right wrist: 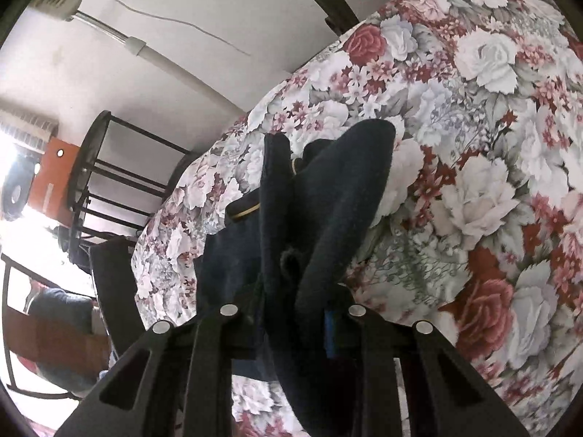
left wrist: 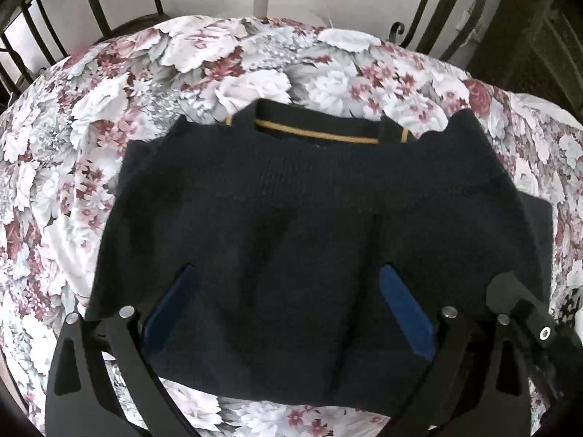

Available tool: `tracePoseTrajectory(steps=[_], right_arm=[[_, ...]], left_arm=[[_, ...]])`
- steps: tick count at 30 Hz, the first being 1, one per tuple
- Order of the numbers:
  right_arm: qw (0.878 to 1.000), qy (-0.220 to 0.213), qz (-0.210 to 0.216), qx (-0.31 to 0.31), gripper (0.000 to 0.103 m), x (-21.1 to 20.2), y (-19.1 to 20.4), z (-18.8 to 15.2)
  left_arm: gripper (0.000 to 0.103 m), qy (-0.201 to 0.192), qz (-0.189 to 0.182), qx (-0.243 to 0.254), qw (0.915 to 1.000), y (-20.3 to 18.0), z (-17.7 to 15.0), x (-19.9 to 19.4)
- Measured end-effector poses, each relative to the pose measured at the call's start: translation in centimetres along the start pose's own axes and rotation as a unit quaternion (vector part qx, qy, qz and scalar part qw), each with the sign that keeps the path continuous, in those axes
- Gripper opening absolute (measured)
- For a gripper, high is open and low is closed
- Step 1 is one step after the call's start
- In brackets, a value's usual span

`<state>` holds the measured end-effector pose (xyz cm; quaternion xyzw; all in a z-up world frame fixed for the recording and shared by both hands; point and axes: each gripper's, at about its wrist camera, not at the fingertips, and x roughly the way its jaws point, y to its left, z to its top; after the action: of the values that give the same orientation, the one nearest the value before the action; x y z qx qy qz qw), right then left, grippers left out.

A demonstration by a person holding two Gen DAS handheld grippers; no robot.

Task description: Fold small clothes

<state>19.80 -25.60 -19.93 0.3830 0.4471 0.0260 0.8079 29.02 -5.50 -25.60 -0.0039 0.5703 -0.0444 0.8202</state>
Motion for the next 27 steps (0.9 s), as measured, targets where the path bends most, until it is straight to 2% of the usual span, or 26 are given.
tracePoseTrajectory(steps=[6, 9, 13, 16, 24, 27], right_arm=[[1.0, -0.003, 0.0, 0.003, 0.024, 0.1, 2.1, -0.3], [1.0, -0.004, 0.008, -0.004, 0.024, 0.3, 3.6, -0.6], [1.0, -0.003, 0.021, -0.013, 0.024, 0.8, 5.7, -1.0], [1.0, 0.002, 0.025, -0.019, 0.024, 1.5, 6.9, -1.5], [0.999, 0.015, 0.039, -0.025, 0.024, 3.8, 10.4, -3.0], [0.998, 0.027, 0.044, -0.034, 0.024, 5.2, 11.6, -3.6]], left_arm=[[0.083, -0.009, -0.02, -0.012, 0.9997, 1.2, -0.4, -1.6], [0.083, -0.026, -0.014, -0.016, 0.9994, 2.1, -0.6, -2.9], [0.082, -0.028, -0.037, -0.048, 0.9977, 4.6, 0.2, -3.5], [0.078, -0.032, -0.048, -0.067, 0.9961, 6.5, 0.5, -4.1], [0.073, -0.043, -0.045, -0.107, 0.9923, 11.2, 0.5, -5.1], [0.073, -0.044, -0.029, -0.115, 0.992, 12.9, 0.4, -5.1]])
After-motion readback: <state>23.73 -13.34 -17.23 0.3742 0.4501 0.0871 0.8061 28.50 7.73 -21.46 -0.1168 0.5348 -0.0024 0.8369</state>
